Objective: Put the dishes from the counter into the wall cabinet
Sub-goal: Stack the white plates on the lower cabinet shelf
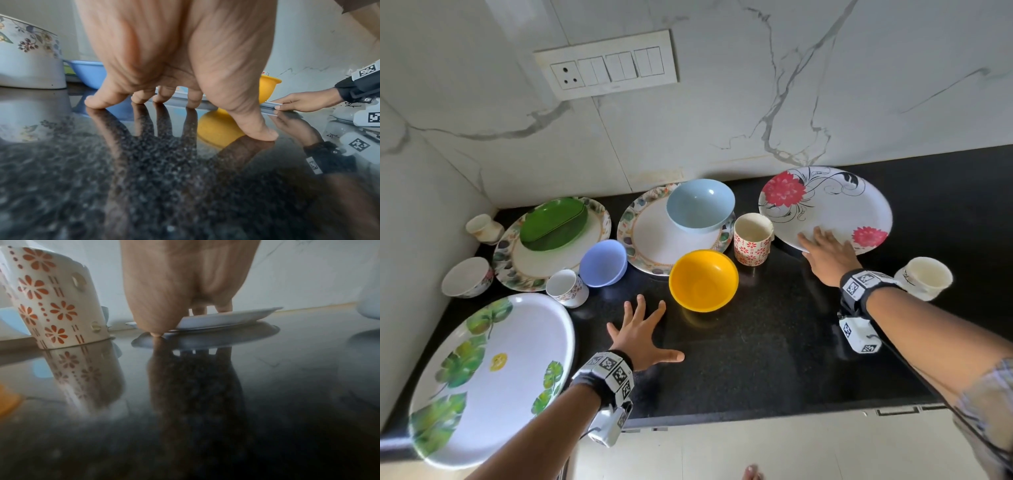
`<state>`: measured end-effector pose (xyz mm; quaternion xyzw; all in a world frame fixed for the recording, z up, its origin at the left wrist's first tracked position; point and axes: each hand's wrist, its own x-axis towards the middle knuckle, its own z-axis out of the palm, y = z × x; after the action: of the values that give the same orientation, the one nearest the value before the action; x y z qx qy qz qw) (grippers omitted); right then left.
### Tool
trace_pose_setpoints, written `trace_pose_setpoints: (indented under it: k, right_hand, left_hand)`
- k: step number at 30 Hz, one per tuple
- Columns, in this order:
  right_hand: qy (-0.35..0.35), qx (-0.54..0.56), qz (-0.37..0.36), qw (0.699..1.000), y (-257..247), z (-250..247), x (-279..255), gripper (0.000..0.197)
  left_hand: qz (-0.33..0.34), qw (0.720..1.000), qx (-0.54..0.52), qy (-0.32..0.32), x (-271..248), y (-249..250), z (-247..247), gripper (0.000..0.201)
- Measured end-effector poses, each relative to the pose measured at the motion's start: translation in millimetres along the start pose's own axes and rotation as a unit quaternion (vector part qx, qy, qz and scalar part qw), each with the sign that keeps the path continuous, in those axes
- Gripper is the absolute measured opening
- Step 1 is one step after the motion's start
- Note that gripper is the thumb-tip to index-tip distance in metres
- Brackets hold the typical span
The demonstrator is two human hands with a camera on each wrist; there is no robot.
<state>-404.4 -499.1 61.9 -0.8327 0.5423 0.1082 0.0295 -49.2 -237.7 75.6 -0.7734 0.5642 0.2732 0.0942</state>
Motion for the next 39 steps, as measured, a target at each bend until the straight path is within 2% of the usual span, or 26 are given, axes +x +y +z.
trace_pose_setpoints:
  k: [4,6,8,11,18,20,23,27,30,33,36,39]
  right_hand:
    - [0.042,-0.015,-0.001,0.999,3.5,-11.3,-14.3,0.064]
    - [0.106,-0.021,-0.015,0.994,7.9,-20.8,-25.7,0.064]
    - [0.177,-0.034,-0.043,0.983,8.5,-34.5,-36.7,0.056]
    - [0.251,-0.035,-0.032,0.967,11.1,-56.0,-54.3,0.042]
    - [0.334,0.031,0.040,0.941,7.2,-105.6,-98.5,0.017]
    - [0.357,0.053,0.056,0.931,5.4,-111.9,-113.8,0.016]
    - [0.392,0.092,0.078,0.912,1.8,-126.7,-138.0,0.020]
    - [0.426,0.144,0.101,0.887,-12.4,-157.9,-172.9,0.027]
    - [0.454,0.168,0.092,0.870,-25.3,-183.6,-198.2,0.027]
    - [0.485,0.182,0.076,0.852,-44.2,-212.0,-223.2,0.028]
    - [0.506,0.188,0.064,0.840,-67.6,-244.1,-249.1,0.028]
    - [0.525,0.187,0.037,0.830,-91.3,-276.2,-272.5,0.028]
  left_hand:
    - [-0.002,1.000,-0.006,0.008,0.0,-0.6,1.9,0.122]
    - [-0.002,1.000,-0.003,0.010,-0.5,-0.4,2.7,0.122]
    - [-0.003,1.000,0.000,0.012,-0.2,-0.3,2.5,0.122]
    - [-0.002,1.000,0.002,0.014,-0.8,0.3,2.2,0.121]
    - [-0.003,1.000,0.008,0.015,-1.0,-0.9,0.1,0.122]
    - [0.001,1.000,0.004,0.023,-2.5,-0.7,-2.1,0.120]
    - [0.029,0.996,-0.011,0.087,-7.8,5.3,-7.3,0.105]
    - [0.118,0.980,0.001,0.163,-23.7,14.5,-38.5,0.084]
    - [0.188,0.951,-0.023,0.246,-33.3,19.9,-96.2,0.073]
    - [0.238,0.901,-0.017,0.363,-51.7,30.9,-176.8,0.061]
    - [0.289,0.834,-0.007,0.470,-89.9,46.0,-260.4,0.039]
    - [0.338,0.764,-0.006,0.550,-130.9,58.9,-328.4,0.037]
